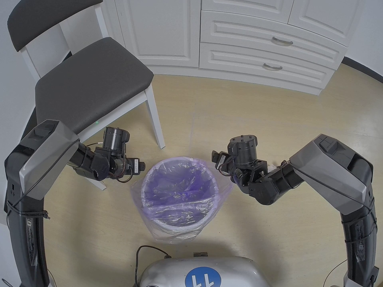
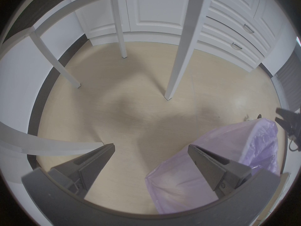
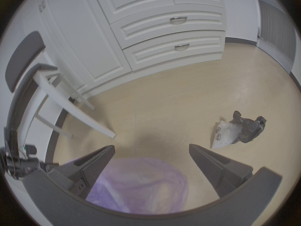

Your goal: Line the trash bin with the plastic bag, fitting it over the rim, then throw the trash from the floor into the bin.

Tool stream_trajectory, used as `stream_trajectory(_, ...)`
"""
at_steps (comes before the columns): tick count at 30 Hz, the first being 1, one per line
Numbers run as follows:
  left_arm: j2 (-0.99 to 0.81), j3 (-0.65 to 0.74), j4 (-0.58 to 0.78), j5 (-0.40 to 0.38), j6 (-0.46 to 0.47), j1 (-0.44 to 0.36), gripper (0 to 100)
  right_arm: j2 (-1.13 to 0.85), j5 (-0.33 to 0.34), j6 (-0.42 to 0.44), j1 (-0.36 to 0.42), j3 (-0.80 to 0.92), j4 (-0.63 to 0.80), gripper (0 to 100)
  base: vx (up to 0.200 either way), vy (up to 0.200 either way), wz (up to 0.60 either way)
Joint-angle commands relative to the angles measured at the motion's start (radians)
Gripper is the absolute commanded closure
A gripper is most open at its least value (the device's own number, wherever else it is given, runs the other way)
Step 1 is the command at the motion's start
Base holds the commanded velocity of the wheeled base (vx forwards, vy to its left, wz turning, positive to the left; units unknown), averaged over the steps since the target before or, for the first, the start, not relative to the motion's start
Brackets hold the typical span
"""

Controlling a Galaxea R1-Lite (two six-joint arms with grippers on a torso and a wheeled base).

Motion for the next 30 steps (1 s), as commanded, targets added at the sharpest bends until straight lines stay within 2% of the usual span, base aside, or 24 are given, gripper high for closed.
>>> stream_trajectory(1,-0.058,0.051,0.001,0.001,0.028,-0.001,0,-0.171,0.033,-0.121,0.047,0.215,0.035,0,0.0,0.0,0.0)
stream_trajectory(2,-0.06,0.054,0.001,0.001,0.031,-0.001,0,-0.177,0.036,-0.132,0.049,0.222,0.035,0,0.0,0.0,0.0)
stream_trajectory(3,-0.085,0.094,-0.002,0.001,0.074,-0.001,0,-0.238,0.083,-0.228,0.058,0.334,0.035,0,0.0,0.0,0.0)
stream_trajectory(5,-0.109,0.138,-0.005,-0.001,0.121,-0.001,0,-0.283,0.14,-0.305,0.075,0.44,0.033,0,0.0,0.0,0.0)
stream_trajectory(7,-0.129,0.169,-0.008,-0.002,0.147,-0.008,0,-0.294,0.171,-0.35,0.096,0.505,0.032,0,0.0,0.0,0.0)
stream_trajectory(14,-0.134,0.195,-0.037,-0.004,0.163,-0.012,0,-0.249,0.211,-0.449,0.124,0.597,0.033,0,0.0,0.0,0.0)
stream_trajectory(19,-0.126,0.195,-0.037,-0.005,0.166,-0.012,0,-0.229,0.243,-0.457,0.153,0.617,0.032,0,0.0,0.0,0.0)
stream_trajectory(27,-0.126,0.195,-0.037,-0.007,0.166,-0.014,0,-0.14,0.251,-0.442,0.188,0.592,0.024,0,0.0,0.0,0.0)
stream_trajectory(30,-0.129,0.195,-0.039,-0.007,0.164,-0.014,0,-0.06,0.241,-0.379,0.185,0.523,-0.028,0,0.0,0.0,0.0)
